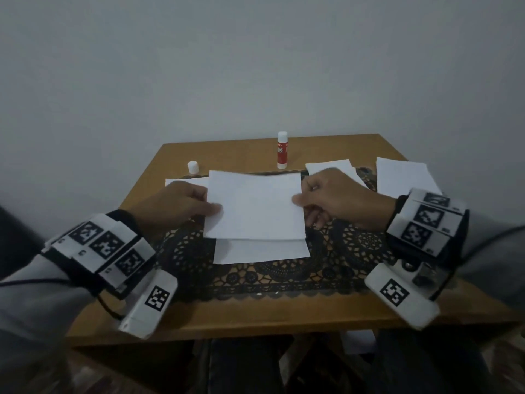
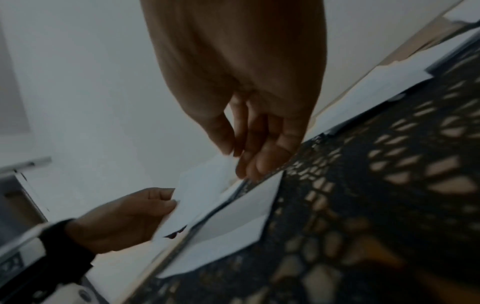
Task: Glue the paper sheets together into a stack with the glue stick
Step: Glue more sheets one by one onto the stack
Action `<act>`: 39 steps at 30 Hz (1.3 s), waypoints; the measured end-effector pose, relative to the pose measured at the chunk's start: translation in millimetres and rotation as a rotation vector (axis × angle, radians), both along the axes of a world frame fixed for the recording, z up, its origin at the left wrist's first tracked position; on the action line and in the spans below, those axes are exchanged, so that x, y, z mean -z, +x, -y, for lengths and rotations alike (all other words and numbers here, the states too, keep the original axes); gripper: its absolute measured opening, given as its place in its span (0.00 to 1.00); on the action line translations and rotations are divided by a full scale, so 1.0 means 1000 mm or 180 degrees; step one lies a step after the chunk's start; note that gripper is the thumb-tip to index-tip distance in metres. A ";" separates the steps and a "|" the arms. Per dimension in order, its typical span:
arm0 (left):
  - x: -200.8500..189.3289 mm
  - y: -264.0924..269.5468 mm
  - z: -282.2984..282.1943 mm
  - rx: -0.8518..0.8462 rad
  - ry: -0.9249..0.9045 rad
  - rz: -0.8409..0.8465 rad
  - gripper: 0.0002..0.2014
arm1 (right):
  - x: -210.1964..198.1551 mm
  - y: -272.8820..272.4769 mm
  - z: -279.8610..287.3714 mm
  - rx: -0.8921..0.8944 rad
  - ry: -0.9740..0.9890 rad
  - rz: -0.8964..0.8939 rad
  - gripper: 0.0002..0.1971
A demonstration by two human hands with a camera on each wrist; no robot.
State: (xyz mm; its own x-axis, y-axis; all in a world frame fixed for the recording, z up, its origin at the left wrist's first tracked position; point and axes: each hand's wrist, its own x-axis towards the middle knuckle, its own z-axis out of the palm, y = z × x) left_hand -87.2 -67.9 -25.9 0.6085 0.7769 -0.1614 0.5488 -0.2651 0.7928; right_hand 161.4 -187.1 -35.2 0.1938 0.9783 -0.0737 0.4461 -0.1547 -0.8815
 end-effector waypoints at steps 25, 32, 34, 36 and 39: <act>0.009 0.011 0.005 0.0320 0.0144 -0.1264 0.19 | 0.021 0.008 -0.010 -0.0455 -0.0487 0.0940 0.14; 0.011 0.011 0.004 0.0373 0.0156 -0.1262 0.20 | 0.023 0.008 -0.012 -0.0456 -0.0457 0.1035 0.13; 0.012 0.011 0.003 0.0400 0.0150 -0.1279 0.19 | 0.024 0.008 -0.012 -0.0460 -0.0430 0.1046 0.13; 0.013 0.012 0.002 0.0420 0.0179 -0.1321 0.19 | 0.024 0.008 -0.012 -0.0466 -0.0416 0.1072 0.13; 0.013 0.012 0.002 0.0415 0.0233 -0.1334 0.19 | 0.024 0.008 -0.012 -0.0471 -0.0398 0.1105 0.13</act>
State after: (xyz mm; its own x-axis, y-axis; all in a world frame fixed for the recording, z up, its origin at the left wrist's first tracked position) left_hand -74.8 -69.8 -39.2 0.5959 0.7167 -0.3624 0.7771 -0.4006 0.4855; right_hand 169.2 -175.1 -59.1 0.0856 0.9852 -0.1488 0.7398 -0.1629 -0.6528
